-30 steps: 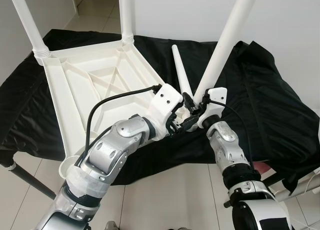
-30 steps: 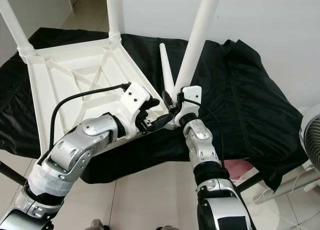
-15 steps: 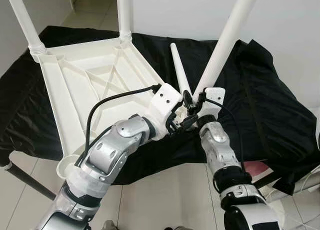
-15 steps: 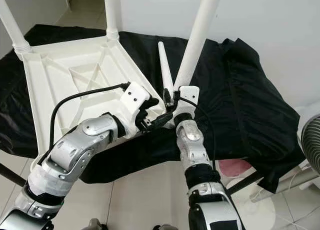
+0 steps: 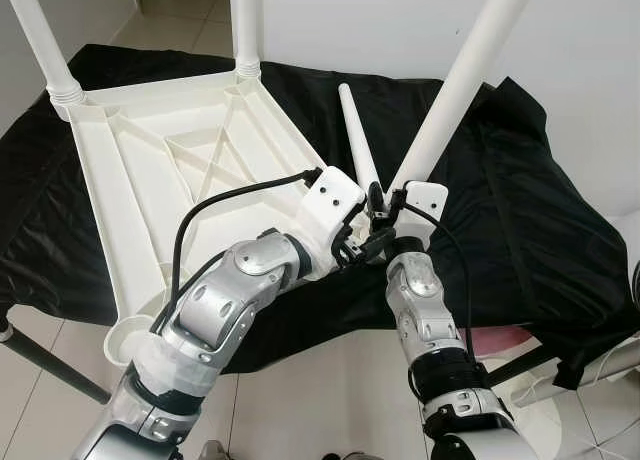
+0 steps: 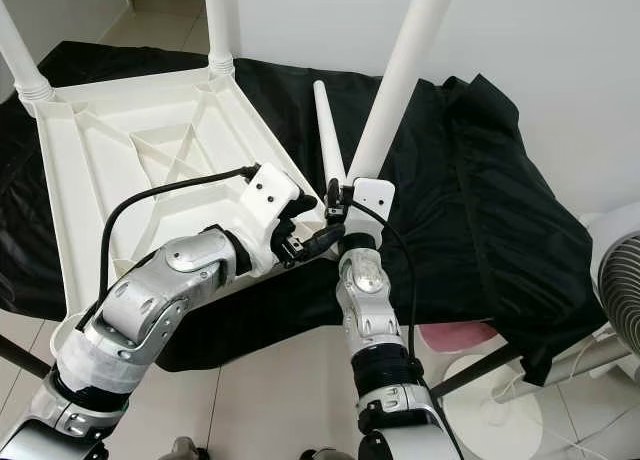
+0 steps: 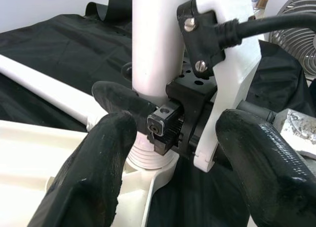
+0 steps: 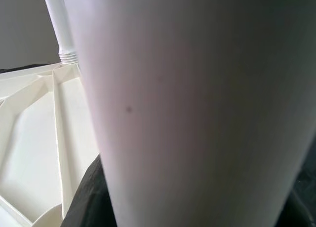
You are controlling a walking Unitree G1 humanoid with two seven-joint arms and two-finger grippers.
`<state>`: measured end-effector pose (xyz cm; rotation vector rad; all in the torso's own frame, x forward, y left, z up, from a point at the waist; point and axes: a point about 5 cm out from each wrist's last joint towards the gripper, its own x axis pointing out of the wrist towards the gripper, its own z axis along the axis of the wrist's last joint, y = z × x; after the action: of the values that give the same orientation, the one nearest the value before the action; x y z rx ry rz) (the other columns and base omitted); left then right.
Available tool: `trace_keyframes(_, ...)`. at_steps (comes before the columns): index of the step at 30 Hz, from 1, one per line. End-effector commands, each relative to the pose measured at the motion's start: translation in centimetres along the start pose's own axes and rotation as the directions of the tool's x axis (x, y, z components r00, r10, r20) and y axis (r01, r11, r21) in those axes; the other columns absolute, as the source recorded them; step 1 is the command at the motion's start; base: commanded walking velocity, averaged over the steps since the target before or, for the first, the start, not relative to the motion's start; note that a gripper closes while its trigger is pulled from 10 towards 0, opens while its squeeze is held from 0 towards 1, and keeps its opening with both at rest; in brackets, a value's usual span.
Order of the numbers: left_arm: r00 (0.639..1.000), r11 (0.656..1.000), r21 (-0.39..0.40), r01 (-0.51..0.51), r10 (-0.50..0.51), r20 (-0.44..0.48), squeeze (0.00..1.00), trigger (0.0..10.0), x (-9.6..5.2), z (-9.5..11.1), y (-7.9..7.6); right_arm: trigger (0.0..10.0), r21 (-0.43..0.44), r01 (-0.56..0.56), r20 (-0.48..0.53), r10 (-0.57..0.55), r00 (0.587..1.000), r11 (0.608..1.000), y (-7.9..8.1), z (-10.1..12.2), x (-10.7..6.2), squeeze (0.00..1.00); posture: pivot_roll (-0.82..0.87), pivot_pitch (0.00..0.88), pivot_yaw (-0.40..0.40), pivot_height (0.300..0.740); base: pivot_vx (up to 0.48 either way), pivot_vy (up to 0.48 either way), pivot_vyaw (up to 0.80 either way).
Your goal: Building children table
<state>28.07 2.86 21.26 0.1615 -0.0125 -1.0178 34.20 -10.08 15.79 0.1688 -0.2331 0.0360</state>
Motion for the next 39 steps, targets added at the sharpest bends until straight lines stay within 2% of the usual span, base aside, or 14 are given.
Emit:
trace_keyframes(1,0.999,0.999,0.025,0.039,-0.039,0.007,0.0,10.0,-0.1,0.3,-0.5,10.0,0.046,0.005,-0.05,-0.003,0.999,0.999,-0.5,-1.0,-0.6,0.05,0.06,0.049,-0.09,0.74,0.0,0.0,0.0)
trace_keyframes(2,0.999,0.999,0.025,0.039,-0.039,0.007,0.0,10.0,-0.1,0.3,-0.5,10.0,0.046,0.005,-0.05,-0.003,0.999,0.999,-0.5,-1.0,-0.6,0.05,0.06,0.049,-0.09,0.74,0.0,0.0,0.0)
trace_keyframes(3,0.999,0.999,0.028,0.041,-0.041,0.005,0.0,10.0,-0.2,0.2,-0.5,10.0,0.046,-0.002,-0.044,0.004,0.999,0.999,-0.6,-0.9,-0.5,0.55,0.06,0.049,-0.086,0.74,0.0,0.0,0.0)
trace_keyframes(4,0.999,0.999,0.028,0.041,-0.041,0.005,0.0,10.0,-0.2,0.2,-0.5,10.0,0.046,-0.002,-0.044,0.004,0.999,0.999,-0.6,-0.9,-0.5,0.55,0.06,0.049,-0.086,0.74,0.0,0.0,0.0)
trace_keyframes(5,0.999,0.999,0.029,0.042,-0.042,0.003,0.0,10.0,-0.2,0.3,-0.4,10.0,0.047,-0.014,-0.043,0.016,0.999,0.999,-0.7,-0.8,-0.4,1.0,0.06,0.048,-0.085,0.74,0.0,0.0,0.0)
trace_keyframes(18,0.999,0.999,0.033,0.032,-0.032,-0.007,0.0,10.0,-0.7,0.1,-0.1,10.0,-0.004,-0.095,-0.008,0.095,0.995,0.996,-3.4,0.4,0.2,1.0,0.06,0.053,-0.085,0.74,0.0,0.0,0.0)
trace_keyframes(19,1.0,0.999,0.033,0.03,-0.03,-0.008,0.0,10.0,-0.7,0.0,-0.1,10.0,-0.009,-0.123,-0.005,0.123,0.992,0.992,-3.7,0.5,0.2,0.87,0.06,0.056,-0.086,0.74,0.0,0.0,0.0)
trace_keyframes(21,1.0,0.999,0.033,0.03,-0.03,-0.008,0.0,10.0,-0.7,0.0,-0.1,10.0,-0.009,-0.123,-0.005,0.123,0.992,0.992,-3.7,0.5,0.2,0.87,0.06,0.056,-0.086,0.74,0.0,0.0,0.0)
trace_keyframes(22,1.0,0.999,0.033,0.029,-0.029,-0.011,0.0,10.0,-0.8,0.0,-0.1,10.0,-0.02,-0.167,-0.004,0.167,0.986,0.986,-3.9,0.7,0.3,0.0,0.06,0.059,-0.085,0.74,0.0,0.0,0.0)
trace_keyframes(23,1.0,0.999,0.033,0.029,-0.029,-0.011,0.0,10.0,-0.8,0.0,-0.1,10.0,-0.02,-0.167,-0.004,0.167,0.986,0.986,-3.9,0.7,0.3,0.0,0.06,0.059,-0.085,0.74,0.0,0.0,0.0)
trace_keyframes(25,0.999,0.999,0.032,0.03,-0.029,-0.016,0.0,10.0,-0.9,-0.1,-0.1,10.0,-0.041,-0.262,-0.009,0.262,0.965,0.964,-4.2,1.0,0.2,0.0,0.05,0.06,-0.082,0.74,0.0,0.0,0.0)
trace_keyframes(29,0.999,0.998,0.039,0.04,-0.038,-0.03,0.0,10.0,-0.9,-0.3,-0.2,10.0,-0.047,-0.299,-0.021,0.298,0.954,0.953,-4.4,0.9,0.2,0.0,0.05,0.061,-0.078,0.74,0.0,0.0,0.0)
trace_keyframes(34,0.995,0.995,0.068,0.078,-0.073,-0.068,0.0,10.0,-0.8,-0.9,-0.6,10.0,-0.107,-0.423,-0.091,0.414,0.906,0.9,-5.0,0.2,0.2,0.0,0.04,0.061,-0.067,0.74,0.0,0.0,0.0)
trace_keyframes(39,0.995,0.994,0.076,0.075,-0.07,-0.073,0.0,10.0,-0.7,-0.9,-0.4,10.0,-0.146,-0.459,-0.12,0.445,0.888,0.876,-5.5,0.2,0.5,0.0,0.03,0.061,-0.065,0.74,0.0,0.0,0.0)
